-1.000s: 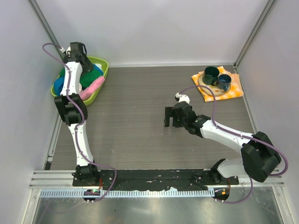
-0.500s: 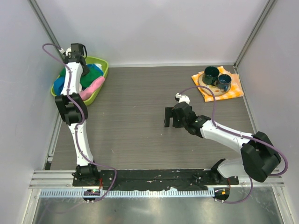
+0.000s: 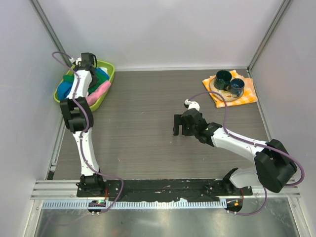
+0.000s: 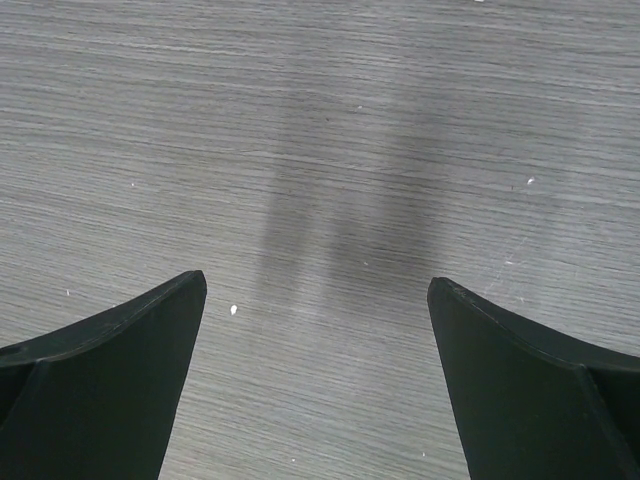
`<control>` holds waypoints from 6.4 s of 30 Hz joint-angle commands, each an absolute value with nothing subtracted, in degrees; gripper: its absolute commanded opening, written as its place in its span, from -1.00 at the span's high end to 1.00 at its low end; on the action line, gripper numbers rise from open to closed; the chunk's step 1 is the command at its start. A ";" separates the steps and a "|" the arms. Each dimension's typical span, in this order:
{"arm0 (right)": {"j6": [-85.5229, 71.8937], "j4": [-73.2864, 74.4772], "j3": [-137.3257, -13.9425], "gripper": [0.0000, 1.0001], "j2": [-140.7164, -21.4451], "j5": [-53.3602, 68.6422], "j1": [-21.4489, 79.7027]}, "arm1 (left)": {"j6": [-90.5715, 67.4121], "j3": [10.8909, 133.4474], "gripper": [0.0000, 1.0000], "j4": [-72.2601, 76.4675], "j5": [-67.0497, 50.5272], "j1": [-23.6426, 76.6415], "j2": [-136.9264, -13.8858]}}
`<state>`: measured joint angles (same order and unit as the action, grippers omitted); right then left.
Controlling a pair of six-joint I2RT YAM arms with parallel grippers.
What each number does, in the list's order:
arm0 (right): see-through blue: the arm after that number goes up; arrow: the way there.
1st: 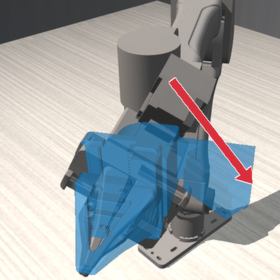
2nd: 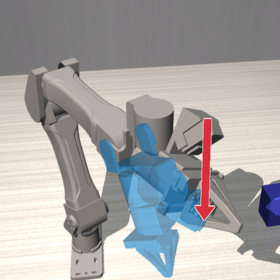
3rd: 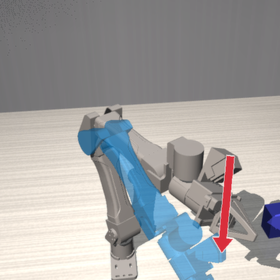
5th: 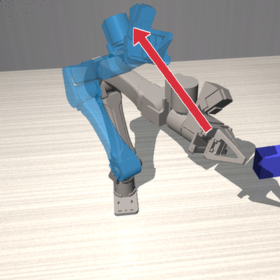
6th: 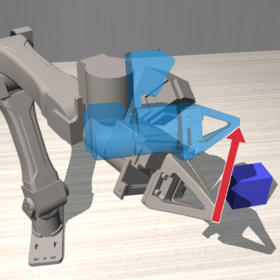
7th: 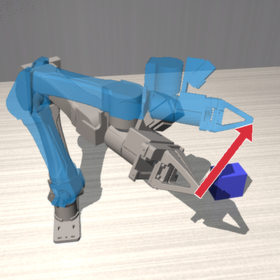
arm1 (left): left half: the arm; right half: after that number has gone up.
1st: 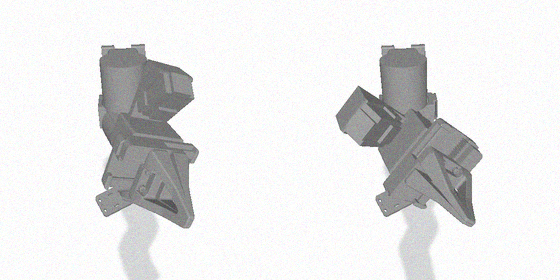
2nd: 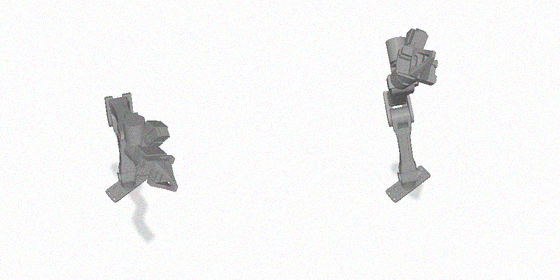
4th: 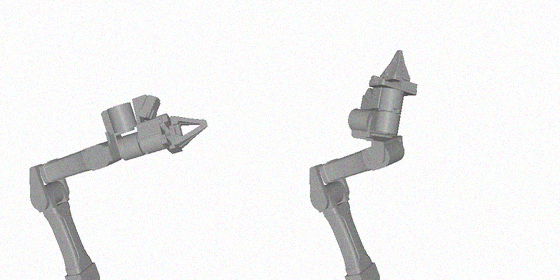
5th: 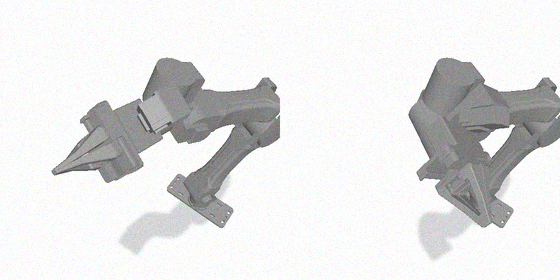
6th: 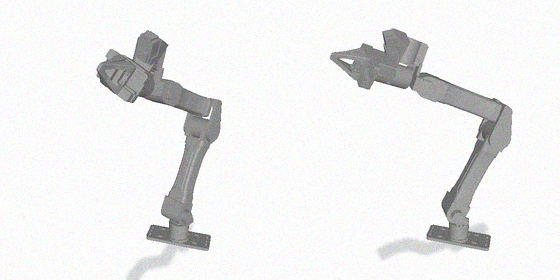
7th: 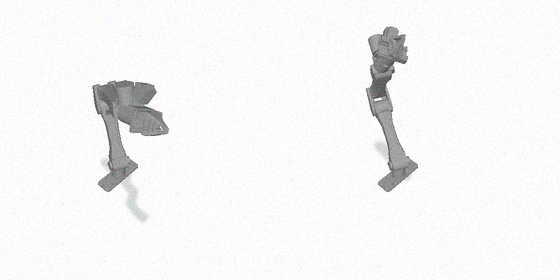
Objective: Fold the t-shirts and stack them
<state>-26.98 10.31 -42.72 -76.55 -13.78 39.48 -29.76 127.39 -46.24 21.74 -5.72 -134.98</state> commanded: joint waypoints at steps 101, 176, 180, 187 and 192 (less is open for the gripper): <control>-38.43 42.79 -61.79 0.99 -74.53 -30.76 60.73 | -55.90 57.89 -1.00 -41.29 33.39 65.13 -67.50; -35.16 48.43 -62.23 -0.99 -66.62 -38.67 55.28 | -66.53 43.51 -0.42 -37.62 32.34 63.37 -75.77; -34.98 47.81 -61.96 -0.98 -67.32 -38.15 55.37 | -66.09 42.10 -0.42 -36.39 31.73 61.44 -75.85; -34.89 47.64 -62.05 -0.98 -67.41 -38.32 55.55 | -63.55 42.71 -0.27 -31.38 30.15 59.86 -79.53; -34.89 47.72 -61.52 -0.98 -67.59 -38.67 55.55 | -62.05 43.77 0.05 -29.01 29.71 58.62 -81.56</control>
